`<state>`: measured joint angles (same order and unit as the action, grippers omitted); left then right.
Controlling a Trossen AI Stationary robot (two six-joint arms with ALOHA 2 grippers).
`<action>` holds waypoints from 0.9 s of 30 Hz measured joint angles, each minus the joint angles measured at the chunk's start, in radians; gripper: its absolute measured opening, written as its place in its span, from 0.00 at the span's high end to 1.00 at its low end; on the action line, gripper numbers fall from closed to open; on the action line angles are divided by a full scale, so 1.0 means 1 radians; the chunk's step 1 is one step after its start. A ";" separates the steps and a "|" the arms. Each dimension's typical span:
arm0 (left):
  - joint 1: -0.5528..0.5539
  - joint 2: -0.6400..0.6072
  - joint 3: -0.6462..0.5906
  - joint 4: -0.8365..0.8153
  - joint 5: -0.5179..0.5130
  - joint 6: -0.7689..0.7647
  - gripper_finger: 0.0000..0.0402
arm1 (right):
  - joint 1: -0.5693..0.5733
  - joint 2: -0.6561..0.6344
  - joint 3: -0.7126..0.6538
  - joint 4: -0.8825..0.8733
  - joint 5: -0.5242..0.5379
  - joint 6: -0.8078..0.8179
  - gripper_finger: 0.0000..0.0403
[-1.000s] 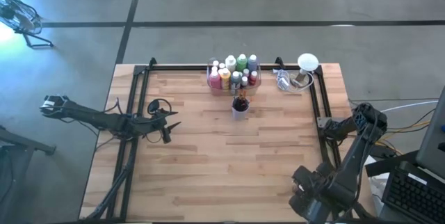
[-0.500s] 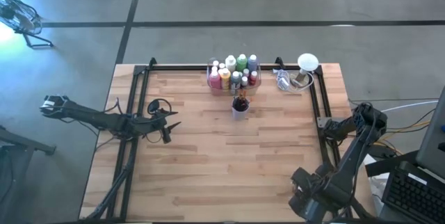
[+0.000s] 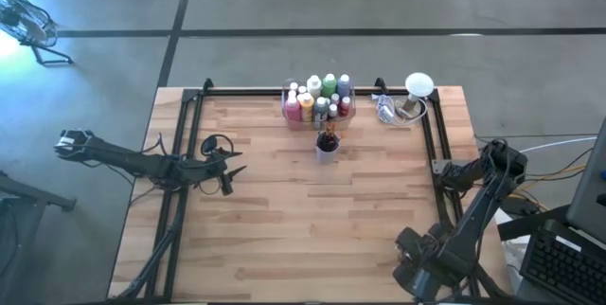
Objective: Pick & Place Paint Supplies
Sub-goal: Put the black paint bottle into the transparent bin
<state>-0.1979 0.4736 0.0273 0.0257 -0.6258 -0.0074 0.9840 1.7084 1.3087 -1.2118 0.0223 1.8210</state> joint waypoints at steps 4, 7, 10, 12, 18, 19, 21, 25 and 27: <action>0.000 0.000 0.000 0.000 0.000 0.000 0.46 | -0.001 0.000 -0.015 0.003 0.000 -0.014 0.56; 0.000 0.000 0.000 0.000 0.000 0.000 0.46 | -0.005 0.000 -0.018 0.003 0.001 -0.026 0.57; 0.000 0.000 0.000 0.000 0.000 0.000 0.46 | -0.010 0.000 -0.023 0.008 0.003 -0.029 0.59; 0.000 0.000 0.000 0.000 0.000 0.000 0.46 | -0.012 0.000 -0.028 0.019 0.003 -0.034 0.61; 0.000 0.000 0.000 0.000 0.000 0.000 0.46 | -0.017 -0.001 -0.052 0.061 0.003 -0.054 0.65; 0.000 0.000 0.000 0.000 0.000 0.000 0.46 | -0.017 -0.003 -0.055 0.064 0.003 -0.058 0.66; 0.000 0.000 0.000 0.000 0.000 0.000 0.46 | -0.017 -0.003 -0.055 0.064 0.003 -0.070 0.68; 0.000 0.000 0.000 0.000 0.000 0.000 0.46 | -0.019 -0.003 -0.055 0.064 0.002 -0.071 0.71; 0.000 0.000 0.000 0.000 0.000 0.000 0.46 | -0.019 -0.004 -0.056 0.064 0.002 -0.074 0.71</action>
<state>-0.1982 0.4736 0.0269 0.0257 -0.6255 -0.0074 0.9653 1.7046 1.2530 -1.1477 0.0246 1.7467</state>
